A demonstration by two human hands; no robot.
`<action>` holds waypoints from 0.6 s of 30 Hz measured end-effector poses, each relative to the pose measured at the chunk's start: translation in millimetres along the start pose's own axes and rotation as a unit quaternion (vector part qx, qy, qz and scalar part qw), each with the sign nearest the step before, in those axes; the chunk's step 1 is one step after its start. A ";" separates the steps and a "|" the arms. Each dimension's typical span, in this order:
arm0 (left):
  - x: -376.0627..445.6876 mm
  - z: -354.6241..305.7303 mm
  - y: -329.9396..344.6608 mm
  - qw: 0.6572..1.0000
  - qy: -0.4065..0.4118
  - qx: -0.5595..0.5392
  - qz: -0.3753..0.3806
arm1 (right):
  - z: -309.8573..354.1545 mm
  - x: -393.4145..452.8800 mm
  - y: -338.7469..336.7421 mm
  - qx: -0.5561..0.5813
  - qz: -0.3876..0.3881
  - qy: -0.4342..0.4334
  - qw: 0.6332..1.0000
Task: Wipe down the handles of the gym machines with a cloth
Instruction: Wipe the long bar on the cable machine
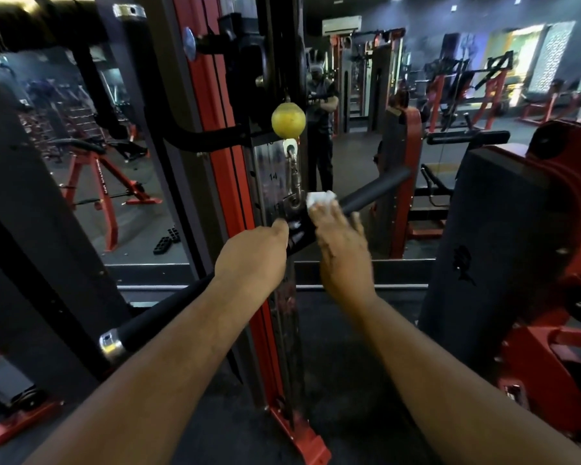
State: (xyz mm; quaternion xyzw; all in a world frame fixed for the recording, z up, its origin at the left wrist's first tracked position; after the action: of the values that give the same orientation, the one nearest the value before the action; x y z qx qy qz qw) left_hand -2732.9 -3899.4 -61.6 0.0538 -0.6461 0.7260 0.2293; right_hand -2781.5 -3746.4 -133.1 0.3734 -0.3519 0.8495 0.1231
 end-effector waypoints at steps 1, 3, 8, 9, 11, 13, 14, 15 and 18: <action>-0.2 -1.8 0.4 1.000 0.001 -0.001 -0.001 | 10.5 -5.9 3.7 0.026 0.010 -0.014 1.000; -1.1 -2.3 1.8 1.000 0.007 -0.002 -0.002 | 18.0 -19.0 6.6 0.057 0.019 -0.041 0.997; -0.9 7.0 -0.3 1.000 0.018 0.004 0.011 | -29.7 4.6 -4.6 -0.069 0.006 -0.070 0.995; -0.9 7.5 -0.9 1.000 0.019 0.009 0.012 | -40.9 15.9 -10.4 -0.078 0.008 -0.039 0.996; -1.8 7.6 -2.3 1.000 0.017 0.016 0.011 | -60.5 36.6 -21.7 -0.096 0.021 -0.013 0.995; -2.2 7.2 -3.0 1.000 0.012 0.021 0.011 | -74.8 52.7 -32.0 -0.134 0.027 -0.009 0.991; -2.7 6.8 -3.1 1.000 0.011 0.024 0.012 | -81.1 58.6 -35.5 -0.146 0.025 0.008 0.989; -2.8 6.4 -3.2 1.000 0.009 0.026 0.011 | -85.8 64.3 -39.5 -0.150 0.019 0.038 0.988; -3.6 4.2 -2.7 1.000 0.000 0.024 0.011 | -109.4 79.6 -52.7 -0.086 -0.055 0.155 0.983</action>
State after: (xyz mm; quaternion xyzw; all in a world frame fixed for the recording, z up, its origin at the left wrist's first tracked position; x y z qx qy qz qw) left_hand -2729.5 -3904.3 -59.8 0.0519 -0.6287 0.7440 0.2201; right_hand -2871.6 -3637.1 -100.9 0.2436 -0.3788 0.8558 0.2543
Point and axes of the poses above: each hand's wrist, its own x-axis towards the middle knuckle, its own y-axis out of the palm, z = x × y, the point moved 1 cm from there along x, towards the middle knuckle, and after that the axes turned 7 degrees about y, right-handed, at the moved point
